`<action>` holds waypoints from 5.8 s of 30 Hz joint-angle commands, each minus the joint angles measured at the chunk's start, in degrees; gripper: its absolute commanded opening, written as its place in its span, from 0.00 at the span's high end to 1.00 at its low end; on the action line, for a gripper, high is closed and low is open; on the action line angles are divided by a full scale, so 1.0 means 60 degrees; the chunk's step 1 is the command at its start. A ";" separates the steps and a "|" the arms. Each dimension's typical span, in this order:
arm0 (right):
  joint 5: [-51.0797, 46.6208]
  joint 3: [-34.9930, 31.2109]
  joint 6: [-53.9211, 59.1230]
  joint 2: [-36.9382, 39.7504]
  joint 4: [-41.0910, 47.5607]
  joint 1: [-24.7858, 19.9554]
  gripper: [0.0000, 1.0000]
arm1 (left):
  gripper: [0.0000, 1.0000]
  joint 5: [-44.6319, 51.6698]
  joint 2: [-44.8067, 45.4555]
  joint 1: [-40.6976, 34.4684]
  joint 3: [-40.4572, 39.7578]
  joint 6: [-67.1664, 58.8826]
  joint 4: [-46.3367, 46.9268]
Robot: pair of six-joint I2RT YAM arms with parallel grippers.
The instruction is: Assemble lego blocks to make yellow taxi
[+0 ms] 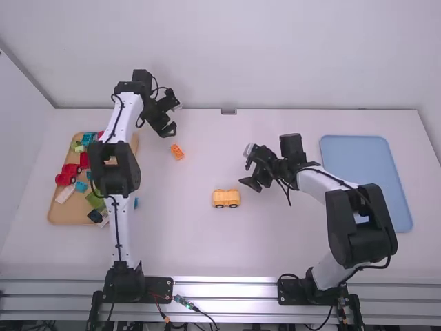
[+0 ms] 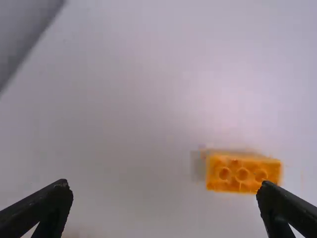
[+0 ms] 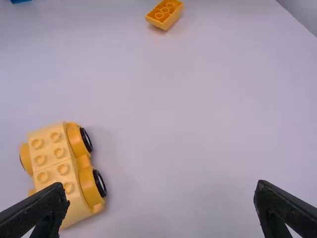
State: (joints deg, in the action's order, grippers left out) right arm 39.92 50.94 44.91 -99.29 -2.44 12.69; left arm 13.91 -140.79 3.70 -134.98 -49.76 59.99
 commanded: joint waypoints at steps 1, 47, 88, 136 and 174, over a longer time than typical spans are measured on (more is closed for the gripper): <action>-0.0200 0.0142 -0.0131 0.0227 0.0015 -0.0057 0.01 | 0.01 -0.2141 0.0521 -0.0266 -0.0051 0.1282 -0.0599; -0.0157 0.0142 -0.0106 0.0227 0.0051 -0.0425 0.01 | 0.01 0.0205 0.5912 -0.1086 0.8673 0.7697 -0.6311; -0.0087 0.0142 -0.0925 0.0227 0.0237 -0.0924 0.01 | 0.07 -0.1623 0.3912 -0.1224 0.7774 1.4262 -0.3834; -0.0160 0.0142 -0.0780 0.0227 0.0568 -0.0932 0.01 | 0.28 -0.3095 0.0980 -0.1741 0.5034 1.5471 -0.2227; -0.0124 0.0142 -0.1555 0.0227 -0.0127 -0.0917 0.01 | 0.98 -0.3773 0.1246 -0.1964 0.3238 1.4426 0.0858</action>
State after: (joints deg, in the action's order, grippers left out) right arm 38.59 50.94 35.86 -99.31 -3.27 7.22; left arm -6.81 -134.50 -7.53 -113.58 38.39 64.14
